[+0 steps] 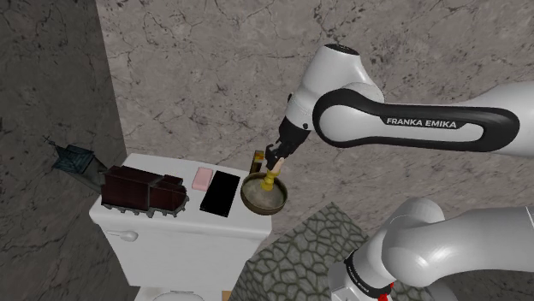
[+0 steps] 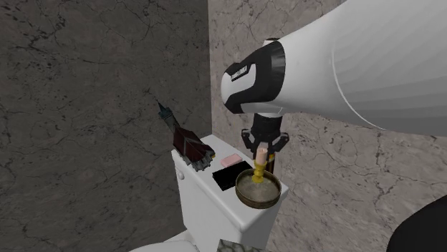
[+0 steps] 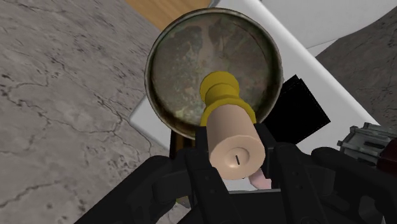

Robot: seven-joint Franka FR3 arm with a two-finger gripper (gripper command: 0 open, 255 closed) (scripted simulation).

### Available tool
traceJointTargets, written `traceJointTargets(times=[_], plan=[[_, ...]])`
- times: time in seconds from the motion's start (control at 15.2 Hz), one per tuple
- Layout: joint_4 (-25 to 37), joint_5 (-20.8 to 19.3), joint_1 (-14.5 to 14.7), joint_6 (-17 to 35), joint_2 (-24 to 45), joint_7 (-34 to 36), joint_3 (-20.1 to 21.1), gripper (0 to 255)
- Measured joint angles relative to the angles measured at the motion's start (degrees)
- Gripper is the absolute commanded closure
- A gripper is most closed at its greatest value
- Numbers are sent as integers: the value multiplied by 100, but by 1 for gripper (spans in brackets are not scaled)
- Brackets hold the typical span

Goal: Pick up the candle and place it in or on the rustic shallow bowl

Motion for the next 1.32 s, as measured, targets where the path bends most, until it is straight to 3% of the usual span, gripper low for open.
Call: traceJointTargets(times=[0.59, 0.66, 1.06, 1.32], plan=[[-177, 19, 4, 279, 100, -4, 30, 255], [-177, 19, 4, 280, 100, -4, 30, 0], [-178, 20, 4, 281, 101, -4, 30, 0], [184, -10, 11, -320, -149, 20, -23, 0]])
